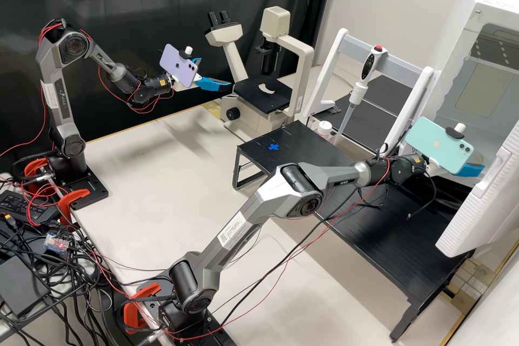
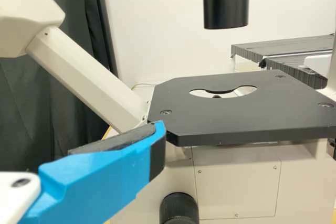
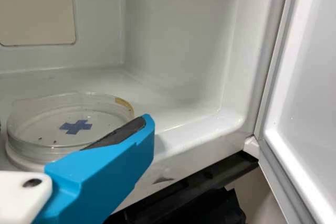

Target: Move the petri dish to the incubator

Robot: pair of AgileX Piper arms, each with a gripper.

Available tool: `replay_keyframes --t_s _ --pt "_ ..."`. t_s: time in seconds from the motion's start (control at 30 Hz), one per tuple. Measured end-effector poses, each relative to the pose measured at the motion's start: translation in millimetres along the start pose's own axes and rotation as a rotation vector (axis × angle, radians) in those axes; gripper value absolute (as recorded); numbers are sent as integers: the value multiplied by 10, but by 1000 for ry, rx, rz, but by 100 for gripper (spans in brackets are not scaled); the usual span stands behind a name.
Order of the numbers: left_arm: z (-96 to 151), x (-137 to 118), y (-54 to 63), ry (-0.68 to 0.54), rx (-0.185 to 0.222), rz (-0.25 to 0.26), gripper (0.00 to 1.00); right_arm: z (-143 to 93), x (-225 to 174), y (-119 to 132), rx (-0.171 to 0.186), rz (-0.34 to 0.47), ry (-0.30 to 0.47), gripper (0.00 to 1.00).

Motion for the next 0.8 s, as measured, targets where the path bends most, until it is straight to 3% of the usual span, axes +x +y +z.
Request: replay_keyframes --t_s 0.33,0.47,0.8 --pt "0 0 0 0 0 0 100 84 -177 -65 -10 57 23 100" --pt "0 0 0 0 0 0 100 145 -400 -36 13 97 14 100" --pt "0 0 0 0 0 0 100 387 -1113 149 5 180 21 100"
